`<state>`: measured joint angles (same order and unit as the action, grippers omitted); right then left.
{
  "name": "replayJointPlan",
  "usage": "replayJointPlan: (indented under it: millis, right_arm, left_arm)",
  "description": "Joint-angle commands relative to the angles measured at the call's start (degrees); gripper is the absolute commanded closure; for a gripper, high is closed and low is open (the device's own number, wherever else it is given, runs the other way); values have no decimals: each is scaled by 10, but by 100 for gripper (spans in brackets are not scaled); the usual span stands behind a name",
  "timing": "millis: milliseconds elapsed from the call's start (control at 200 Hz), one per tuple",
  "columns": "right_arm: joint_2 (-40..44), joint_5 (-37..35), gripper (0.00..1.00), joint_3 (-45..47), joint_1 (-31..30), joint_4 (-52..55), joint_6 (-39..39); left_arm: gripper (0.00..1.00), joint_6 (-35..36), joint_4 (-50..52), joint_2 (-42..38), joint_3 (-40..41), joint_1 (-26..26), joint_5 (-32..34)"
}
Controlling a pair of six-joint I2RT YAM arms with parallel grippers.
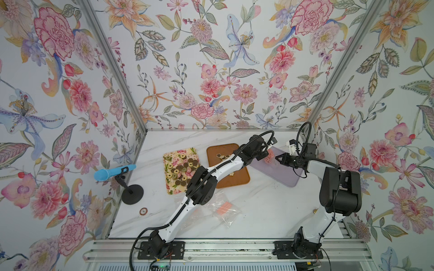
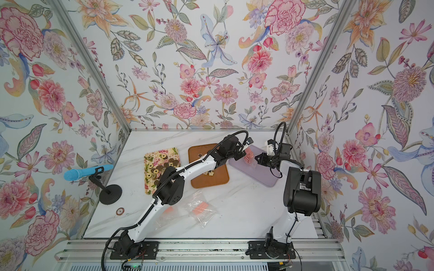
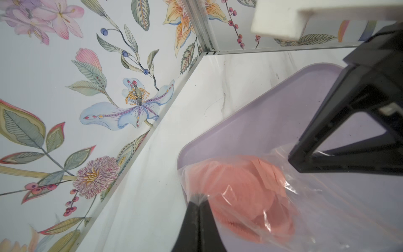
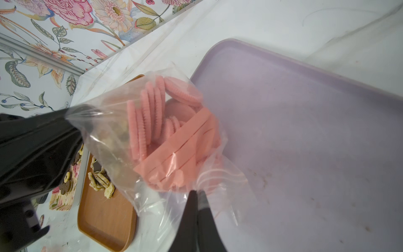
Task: Pour cookies out of the ziploc bag
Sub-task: 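Pour the cookies out of the ziploc bag onto the tray.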
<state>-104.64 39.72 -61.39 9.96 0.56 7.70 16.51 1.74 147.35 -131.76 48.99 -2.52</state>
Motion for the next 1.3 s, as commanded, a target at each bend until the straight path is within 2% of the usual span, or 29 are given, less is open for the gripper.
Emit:
replayJointPlan:
  millis: [0,150,546,771,1061,1291]
  right_arm:
    - [-14,11,92,-15,6,-10,-15]
    - [-13,12,92,-12,11,-10,-17]
    - [26,4,87,17,45,-10,-16]
    - [49,-8,86,36,57,-10,-14]
    - [63,-23,85,48,65,-27,-4]
    - [56,9,83,56,78,-90,40]
  left_arm:
    - [100,47,-68,-4,-7,14,53]
    - [100,70,-89,-4,2,22,67]
    - [100,117,-163,-11,45,35,101]
    - [100,144,-183,-11,47,40,97]
    - [100,172,-203,-15,63,55,39]
    - [100,168,-218,-20,71,60,-16]
